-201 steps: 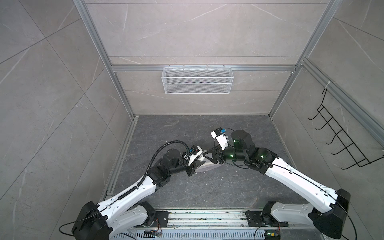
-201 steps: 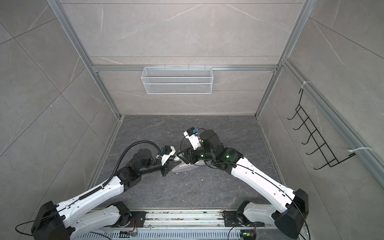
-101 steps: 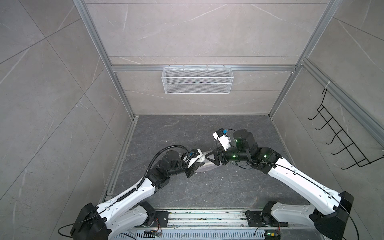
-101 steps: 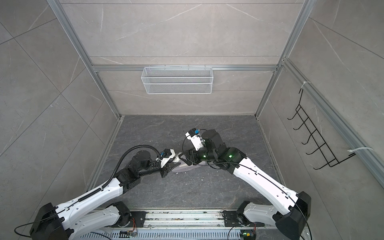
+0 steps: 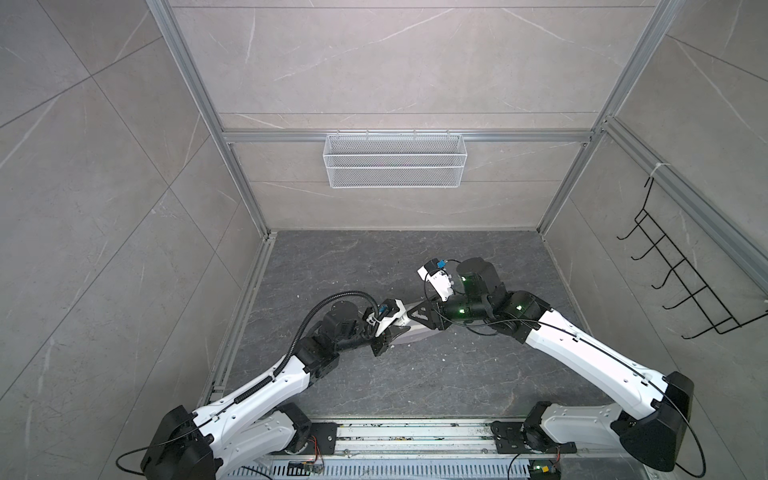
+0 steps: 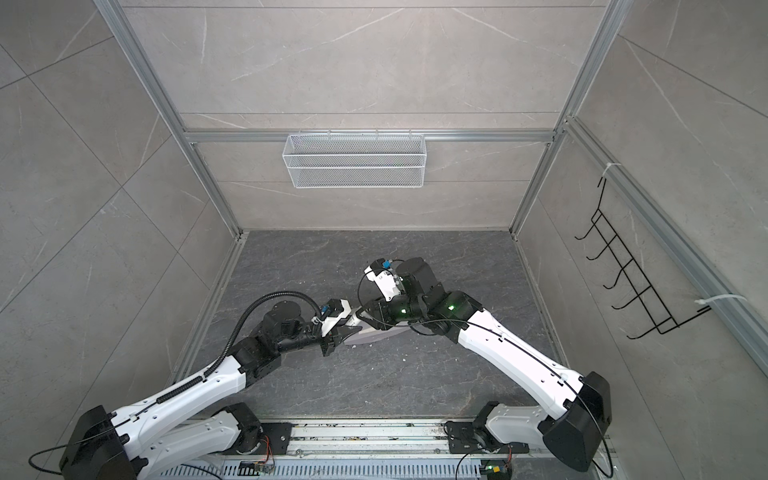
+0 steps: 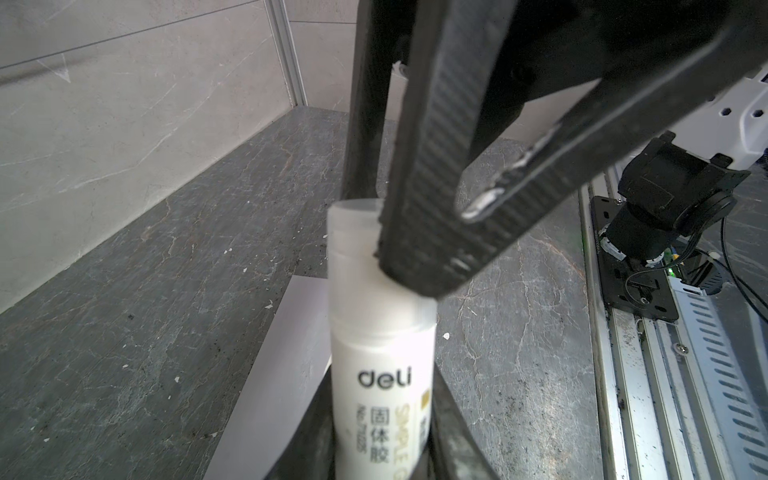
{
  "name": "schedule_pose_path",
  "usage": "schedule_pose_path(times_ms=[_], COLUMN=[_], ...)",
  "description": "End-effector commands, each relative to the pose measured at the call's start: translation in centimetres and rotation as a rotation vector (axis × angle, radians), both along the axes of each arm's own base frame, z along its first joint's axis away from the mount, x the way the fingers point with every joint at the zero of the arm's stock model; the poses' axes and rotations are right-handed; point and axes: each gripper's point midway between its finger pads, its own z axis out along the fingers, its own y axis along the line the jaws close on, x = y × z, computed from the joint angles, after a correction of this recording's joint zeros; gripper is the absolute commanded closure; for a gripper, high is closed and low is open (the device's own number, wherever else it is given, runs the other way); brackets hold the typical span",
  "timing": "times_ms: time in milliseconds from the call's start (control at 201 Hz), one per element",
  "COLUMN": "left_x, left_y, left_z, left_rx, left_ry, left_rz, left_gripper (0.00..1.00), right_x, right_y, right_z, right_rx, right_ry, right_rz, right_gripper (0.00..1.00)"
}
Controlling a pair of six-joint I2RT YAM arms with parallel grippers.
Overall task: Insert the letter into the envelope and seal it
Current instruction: 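Pull the cap off with the right gripper while the left holds the stick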
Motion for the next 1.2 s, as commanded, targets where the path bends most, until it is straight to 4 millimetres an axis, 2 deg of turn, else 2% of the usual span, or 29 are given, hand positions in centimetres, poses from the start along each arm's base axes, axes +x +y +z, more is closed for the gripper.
schedule_pose_path(times_ms=[0,493,1195], left_x=[-0.3,-0.4,-0.4], left_y=[-0.5,-0.8,-1.1], left_z=[1.9,1.3,-0.2], left_rx=[-0.049,-0.044,-0.005], left_ry=[-0.063,-0.029,0.015], left_rz=[-0.043,-0.053,-0.069], left_gripper=[1.00,1.00,1.00], right_x=[0.2,0.2,0.3], right_y=[0.6,0.7,-1.7], right_z=[0.8,0.7,2.4], right_rx=[0.033,0.033,0.005], right_ry=[-0.005,-0.011,-0.100], right_rz=[0.018,0.020,-0.038], right_gripper=[0.62,0.83,0.85])
